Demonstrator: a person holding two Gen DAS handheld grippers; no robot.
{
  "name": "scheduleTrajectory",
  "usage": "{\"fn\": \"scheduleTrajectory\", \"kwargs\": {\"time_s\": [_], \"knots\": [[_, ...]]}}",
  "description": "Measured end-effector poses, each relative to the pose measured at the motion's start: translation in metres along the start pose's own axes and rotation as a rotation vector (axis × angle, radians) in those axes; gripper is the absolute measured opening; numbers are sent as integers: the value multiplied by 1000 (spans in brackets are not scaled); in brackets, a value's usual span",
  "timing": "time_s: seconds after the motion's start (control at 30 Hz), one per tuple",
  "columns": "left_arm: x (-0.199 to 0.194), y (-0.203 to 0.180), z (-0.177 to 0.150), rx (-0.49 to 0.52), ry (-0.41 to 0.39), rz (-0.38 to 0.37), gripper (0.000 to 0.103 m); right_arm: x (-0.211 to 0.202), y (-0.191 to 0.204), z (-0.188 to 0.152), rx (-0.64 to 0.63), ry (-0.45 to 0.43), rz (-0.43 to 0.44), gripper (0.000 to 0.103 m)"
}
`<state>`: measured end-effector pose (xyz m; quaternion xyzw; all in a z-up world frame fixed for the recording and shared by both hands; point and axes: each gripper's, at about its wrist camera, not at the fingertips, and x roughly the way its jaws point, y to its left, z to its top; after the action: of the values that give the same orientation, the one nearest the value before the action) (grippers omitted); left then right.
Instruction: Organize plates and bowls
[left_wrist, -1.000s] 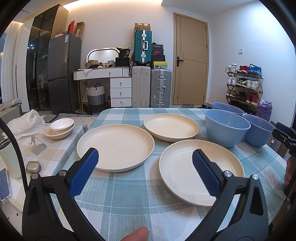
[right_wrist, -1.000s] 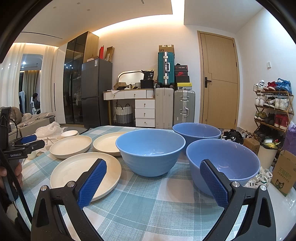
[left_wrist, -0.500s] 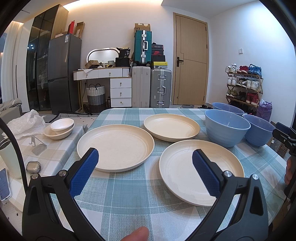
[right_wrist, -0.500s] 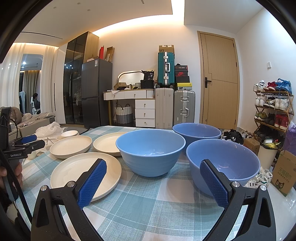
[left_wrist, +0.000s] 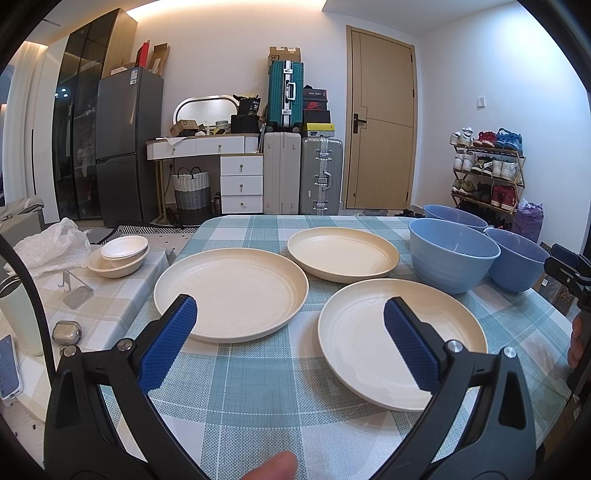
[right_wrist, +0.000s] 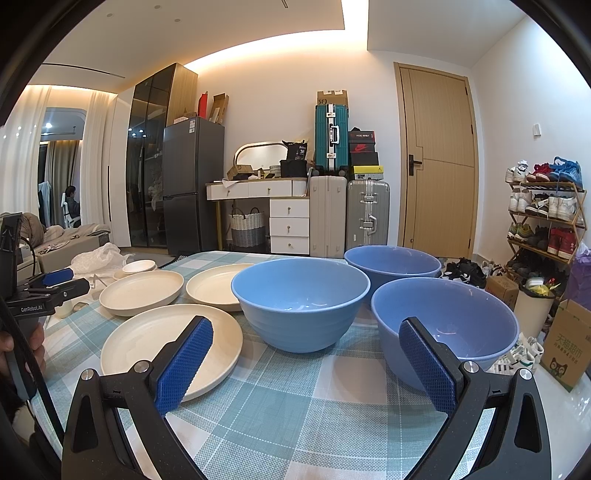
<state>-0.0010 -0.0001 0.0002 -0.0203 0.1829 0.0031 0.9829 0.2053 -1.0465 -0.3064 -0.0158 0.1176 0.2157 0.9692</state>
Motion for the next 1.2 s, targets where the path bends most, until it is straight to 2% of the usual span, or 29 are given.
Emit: {"fn": "scheduleTrajectory", "kwargs": {"time_s": [1.2], "knots": [[1, 2, 4, 6, 4, 6, 101, 2, 3, 2, 6, 19, -12, 103]]}}
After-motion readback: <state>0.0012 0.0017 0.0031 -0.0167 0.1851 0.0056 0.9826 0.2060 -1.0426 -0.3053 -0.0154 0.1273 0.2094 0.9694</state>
